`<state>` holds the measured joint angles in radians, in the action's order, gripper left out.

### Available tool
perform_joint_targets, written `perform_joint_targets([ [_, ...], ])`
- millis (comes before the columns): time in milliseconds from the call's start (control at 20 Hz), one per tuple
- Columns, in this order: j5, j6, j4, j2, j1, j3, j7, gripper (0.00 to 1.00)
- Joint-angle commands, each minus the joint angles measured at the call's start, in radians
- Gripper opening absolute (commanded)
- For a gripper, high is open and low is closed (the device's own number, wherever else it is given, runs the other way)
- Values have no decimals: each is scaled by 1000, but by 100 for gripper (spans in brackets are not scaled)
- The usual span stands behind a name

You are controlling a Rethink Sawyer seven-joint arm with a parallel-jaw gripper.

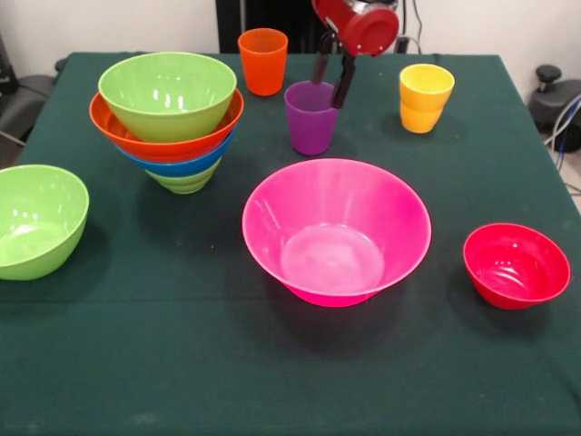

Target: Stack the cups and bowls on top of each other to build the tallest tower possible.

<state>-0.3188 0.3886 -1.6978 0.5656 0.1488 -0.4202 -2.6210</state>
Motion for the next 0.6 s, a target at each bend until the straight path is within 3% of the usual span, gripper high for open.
perform_joint_targets([
  [50, 8, 7, 19, -80, -14, 114, -77, 100],
  [600, 27, -57, 19, -113, -42, 135, -45, 100],
])
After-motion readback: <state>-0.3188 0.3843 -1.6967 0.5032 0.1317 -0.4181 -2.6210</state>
